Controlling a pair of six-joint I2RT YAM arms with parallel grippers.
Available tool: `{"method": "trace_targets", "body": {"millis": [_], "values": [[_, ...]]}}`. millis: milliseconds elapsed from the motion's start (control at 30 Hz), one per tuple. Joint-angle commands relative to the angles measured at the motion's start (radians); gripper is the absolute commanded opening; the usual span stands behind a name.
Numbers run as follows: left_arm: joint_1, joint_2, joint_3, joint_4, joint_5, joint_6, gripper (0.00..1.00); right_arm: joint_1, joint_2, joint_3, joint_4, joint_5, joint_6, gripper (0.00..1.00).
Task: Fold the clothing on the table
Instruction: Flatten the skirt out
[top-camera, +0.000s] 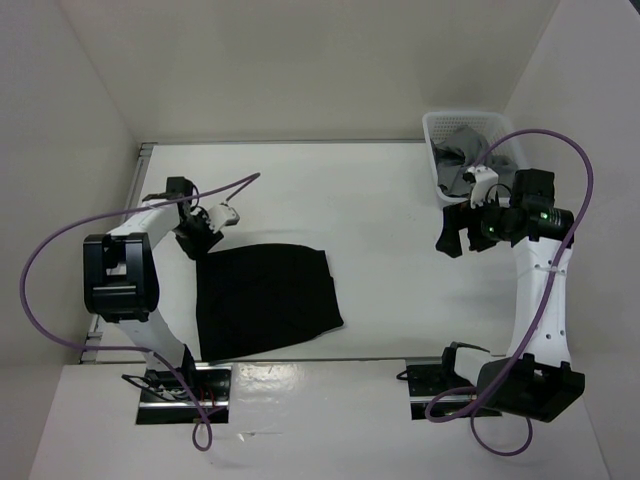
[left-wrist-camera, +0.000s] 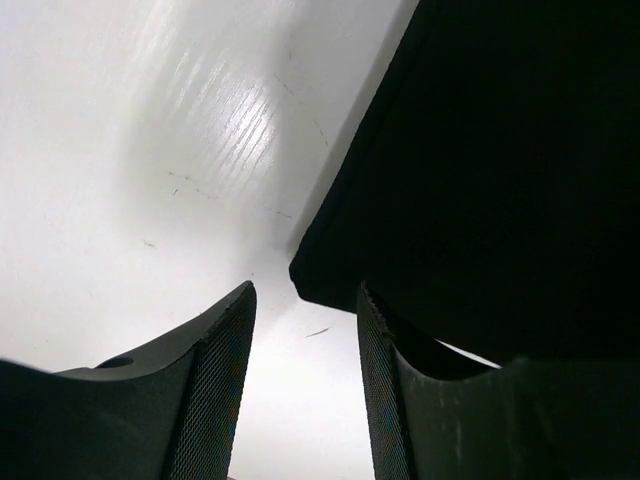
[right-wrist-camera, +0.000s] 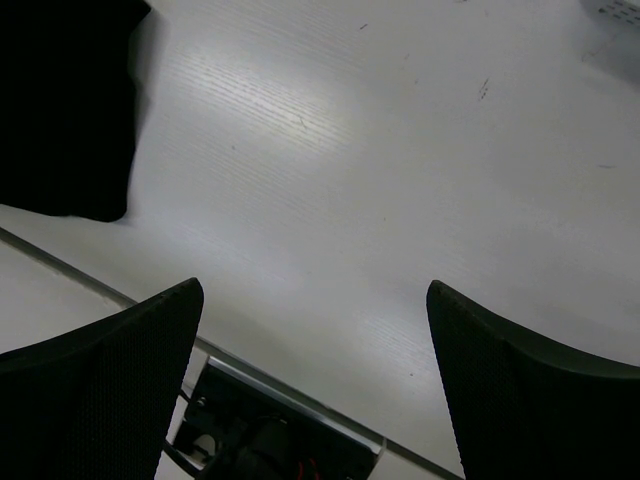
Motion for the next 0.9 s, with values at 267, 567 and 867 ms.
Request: {"method": "trace_targets", "body": {"millis": [267,567,867], "values": [[-0.006,0.047,0.022,-0.028,0.02,0.061,0.53,-0.008,0.018,0.058,-0.025,-0.029,-0.021,0.96],[-0.044,0.077,0.022,-0.037,0.04,0.061,0.49,-0.017,0.018,0.058,-0.025,-0.029,-0.021,0.96],[-0.064,0.106,0.022,-0.037,0.04,0.043,0.36,-0.017,0.018,0.058,-0.025,-0.029,-0.021,0.96]]}}
